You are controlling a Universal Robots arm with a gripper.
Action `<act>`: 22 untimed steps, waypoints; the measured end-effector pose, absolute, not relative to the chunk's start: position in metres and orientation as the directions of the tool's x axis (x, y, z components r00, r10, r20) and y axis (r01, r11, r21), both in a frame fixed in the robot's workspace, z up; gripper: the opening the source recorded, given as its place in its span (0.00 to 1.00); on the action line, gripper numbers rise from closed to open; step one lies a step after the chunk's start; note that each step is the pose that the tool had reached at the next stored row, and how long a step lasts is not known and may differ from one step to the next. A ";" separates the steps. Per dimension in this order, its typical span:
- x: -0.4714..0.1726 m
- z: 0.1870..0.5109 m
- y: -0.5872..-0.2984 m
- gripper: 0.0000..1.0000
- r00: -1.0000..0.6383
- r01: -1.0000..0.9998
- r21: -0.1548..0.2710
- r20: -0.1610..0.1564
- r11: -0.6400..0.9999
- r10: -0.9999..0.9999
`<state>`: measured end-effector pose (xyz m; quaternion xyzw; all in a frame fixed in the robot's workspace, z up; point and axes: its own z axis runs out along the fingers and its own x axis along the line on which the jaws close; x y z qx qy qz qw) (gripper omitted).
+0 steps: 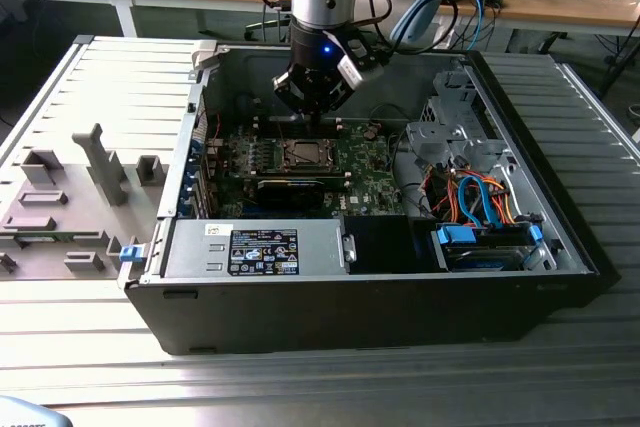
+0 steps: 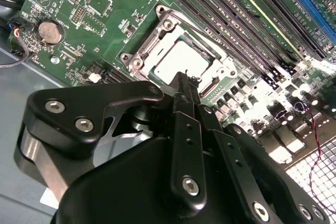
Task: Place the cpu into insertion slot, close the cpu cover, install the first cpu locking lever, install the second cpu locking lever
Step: 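Install the first cpu locking lever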
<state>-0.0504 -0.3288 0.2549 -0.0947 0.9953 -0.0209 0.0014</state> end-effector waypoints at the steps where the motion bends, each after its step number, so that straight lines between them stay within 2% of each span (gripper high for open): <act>1: -0.050 0.255 -0.329 0.11 -0.982 -0.190 -0.042 0.001 0.981 -0.190; 22: -0.050 0.255 -0.329 0.11 -0.976 -0.218 -0.042 0.001 0.975 -0.218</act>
